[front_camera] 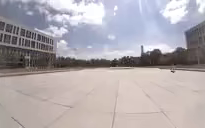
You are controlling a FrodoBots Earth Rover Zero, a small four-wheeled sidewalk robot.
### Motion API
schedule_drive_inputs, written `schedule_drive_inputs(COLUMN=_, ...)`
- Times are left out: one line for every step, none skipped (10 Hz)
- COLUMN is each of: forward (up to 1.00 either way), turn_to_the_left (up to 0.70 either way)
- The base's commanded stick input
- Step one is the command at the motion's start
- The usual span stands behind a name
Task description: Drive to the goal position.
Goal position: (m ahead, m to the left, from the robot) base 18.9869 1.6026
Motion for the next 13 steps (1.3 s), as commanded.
schedule_drive_inputs(forward=0.70, turn_to_the_left=0.00)
schedule_drive_inputs(forward=0.70, turn_to_the_left=0.00)
schedule_drive_inputs(forward=0.70, turn_to_the_left=0.00)
schedule_drive_inputs(forward=0.70, turn_to_the_left=0.00)
schedule_drive_inputs(forward=0.70, turn_to_the_left=0.00)
schedule_drive_inputs(forward=0.70, turn_to_the_left=0.00)
schedule_drive_inputs(forward=0.70, turn_to_the_left=0.00)
schedule_drive_inputs(forward=0.70, turn_to_the_left=0.00)
schedule_drive_inputs(forward=0.70, turn_to_the_left=0.00)
schedule_drive_inputs(forward=0.70, turn_to_the_left=0.00)
schedule_drive_inputs(forward=0.70, turn_to_the_left=0.00)
schedule_drive_inputs(forward=0.70, turn_to_the_left=0.00)
schedule_drive_inputs(forward=0.70, turn_to_the_left=0.00)
